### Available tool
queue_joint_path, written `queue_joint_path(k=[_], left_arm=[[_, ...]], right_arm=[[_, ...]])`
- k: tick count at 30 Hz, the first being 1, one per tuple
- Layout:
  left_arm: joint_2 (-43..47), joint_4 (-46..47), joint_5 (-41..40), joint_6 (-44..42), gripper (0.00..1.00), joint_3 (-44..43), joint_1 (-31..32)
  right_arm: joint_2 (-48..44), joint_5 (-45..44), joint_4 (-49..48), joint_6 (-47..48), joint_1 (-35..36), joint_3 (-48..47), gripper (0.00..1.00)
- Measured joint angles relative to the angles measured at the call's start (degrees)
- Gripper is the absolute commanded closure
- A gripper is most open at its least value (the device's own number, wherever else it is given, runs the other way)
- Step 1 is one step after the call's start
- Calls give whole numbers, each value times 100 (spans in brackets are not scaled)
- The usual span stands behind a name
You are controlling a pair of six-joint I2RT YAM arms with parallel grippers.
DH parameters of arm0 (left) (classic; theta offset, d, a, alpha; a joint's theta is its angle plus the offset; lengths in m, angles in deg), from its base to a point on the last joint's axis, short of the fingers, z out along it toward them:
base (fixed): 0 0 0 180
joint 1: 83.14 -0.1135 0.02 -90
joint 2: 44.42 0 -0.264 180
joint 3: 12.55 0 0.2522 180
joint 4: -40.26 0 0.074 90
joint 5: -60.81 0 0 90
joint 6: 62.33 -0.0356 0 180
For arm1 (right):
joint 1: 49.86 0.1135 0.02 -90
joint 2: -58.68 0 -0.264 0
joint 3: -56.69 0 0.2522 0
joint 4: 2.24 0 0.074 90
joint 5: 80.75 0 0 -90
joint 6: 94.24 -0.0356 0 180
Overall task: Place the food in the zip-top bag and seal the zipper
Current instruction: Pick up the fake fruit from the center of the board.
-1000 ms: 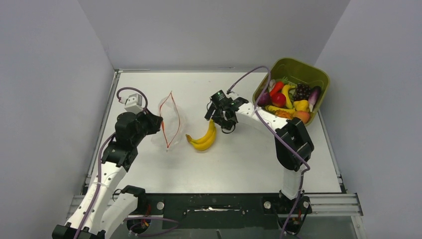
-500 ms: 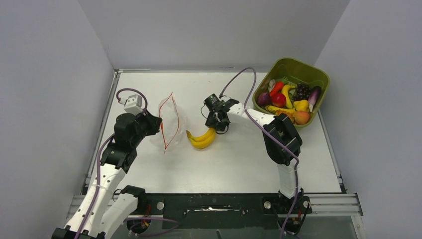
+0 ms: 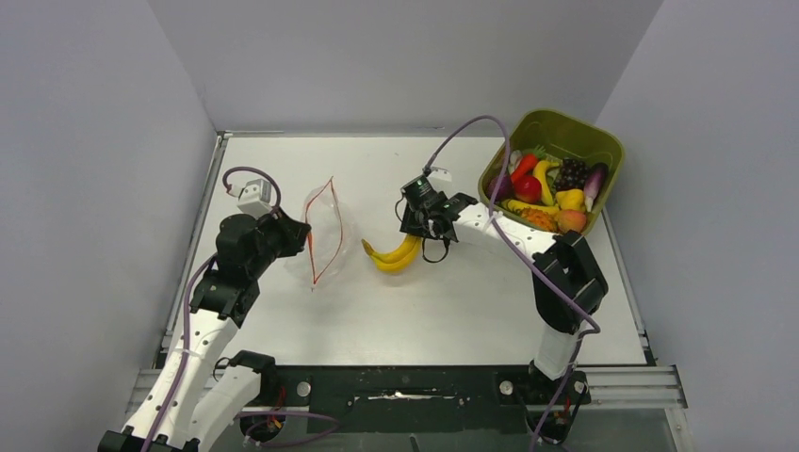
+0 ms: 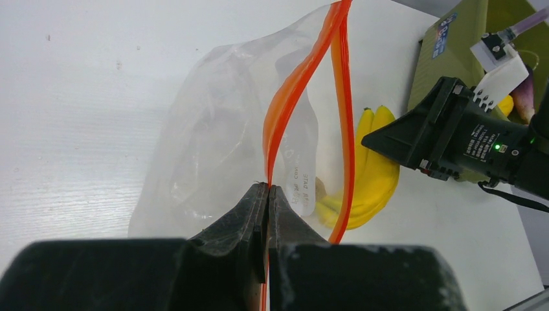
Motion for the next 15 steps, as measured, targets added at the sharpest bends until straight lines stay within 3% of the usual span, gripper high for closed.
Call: queue_joint_path(k=[15], left_arm=[[-101,260,925,136,100,11,-4]], right_arm=[[-2105,-105,-1683,1875,0,1403,77]])
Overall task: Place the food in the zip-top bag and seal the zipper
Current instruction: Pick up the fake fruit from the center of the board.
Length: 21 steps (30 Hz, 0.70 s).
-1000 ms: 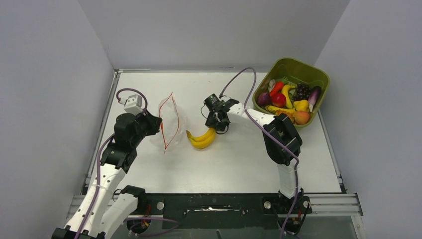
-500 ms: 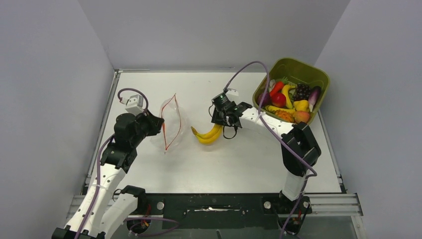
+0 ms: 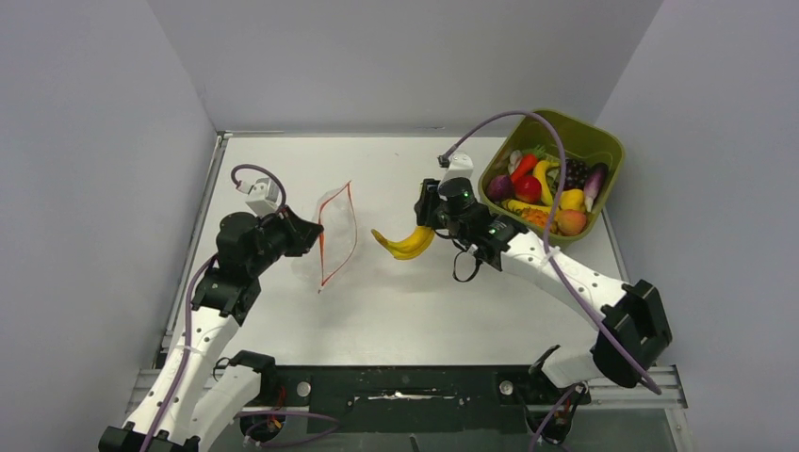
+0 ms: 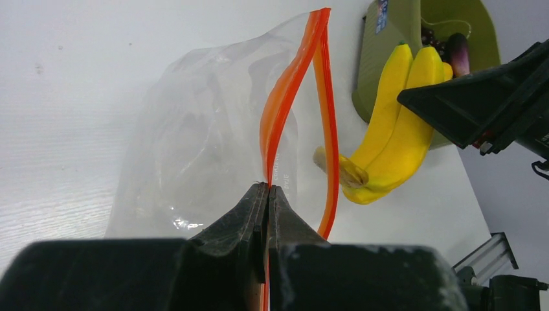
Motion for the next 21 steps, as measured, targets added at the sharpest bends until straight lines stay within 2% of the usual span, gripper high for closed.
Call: queue_joint_path(k=[9,17,21], left_arm=[[-66,275,678,-7,100,7,0],[-127,321,1093,-20,100,7,0],[-195,391,1373,-24,100,7,0]], right_arm=[[-1333,780,-1843,1585,48,907,80],[-1641,1836,-3036,2975,293,1088,80],[-1711,2352,-3394,4006,540,1158,79]])
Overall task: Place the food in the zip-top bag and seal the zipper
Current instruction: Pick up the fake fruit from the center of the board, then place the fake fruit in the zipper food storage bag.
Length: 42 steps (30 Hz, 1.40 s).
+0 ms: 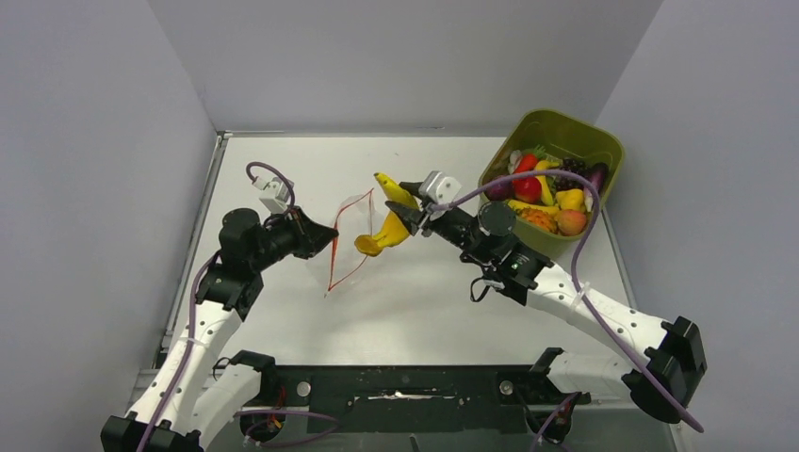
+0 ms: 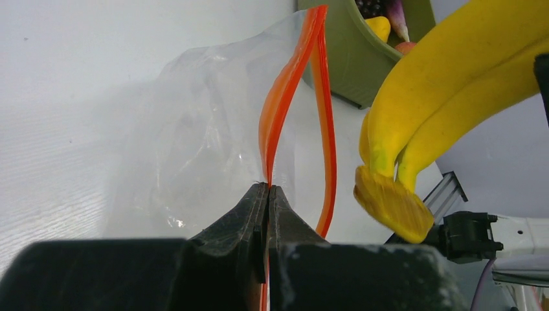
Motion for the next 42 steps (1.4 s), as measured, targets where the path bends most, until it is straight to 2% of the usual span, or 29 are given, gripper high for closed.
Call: queue_joint_path(k=[5,9,16,21,31,36,42], left_arm=[[-120,4,245,-76,100,0,0],[-129,4,483,-107,100,0,0],[-129,68,938,-79,100,0,0],[-101,501,1331,258,100,66,0],[-103,1272,1897,874,100,219,0],[-116,1838,2052,1349,100,452,0],[-133,2203,2155,1777,100,527,-4]], right_arm=[[4,492,-66,1460,533,17,77],[109,852,-273,2280,697,24,77],[199,1661,-885,3156,702,247,73],[337,2024,-1364,3602,704,605,74],[566,2544,-2356,3832,704,1296,79],[669,2634,-3578,3613,702,1738,73],[885,2448,-4116,3265,693,2020,67]])
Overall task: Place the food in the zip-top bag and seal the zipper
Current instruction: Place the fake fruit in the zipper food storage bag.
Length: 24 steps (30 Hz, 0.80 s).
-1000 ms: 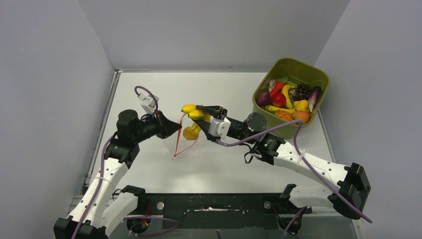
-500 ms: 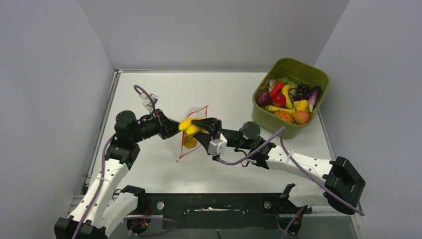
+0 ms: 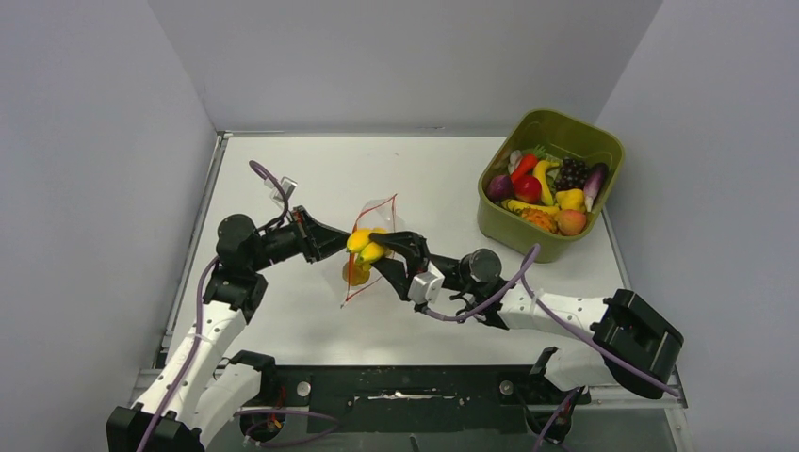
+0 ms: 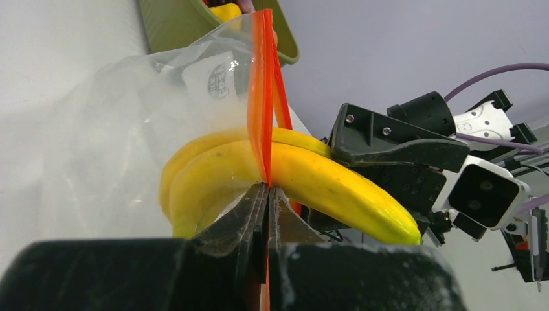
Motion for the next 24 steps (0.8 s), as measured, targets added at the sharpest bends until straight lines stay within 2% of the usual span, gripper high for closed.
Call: queue_joint_path(k=[8,11,14,18,24], left_arm=[[26,417,4,319,100,70,-22],[24,658,24,496,100,197,-20],[2,837,61,651,100,289,-20],[-13,973,92,750,100,326,-20],[-13,1058,81,815,100,402,-20]], right_arm=[[-9,-402,-293,-501,0,350,59],[-9,-562,-289,-627,0,472,49],[-15,-752,-238,-809,0,518,43],[-144,-1027,212,-1126,0,452,38],[-378,-1410,992,-1919,-140,55,39]])
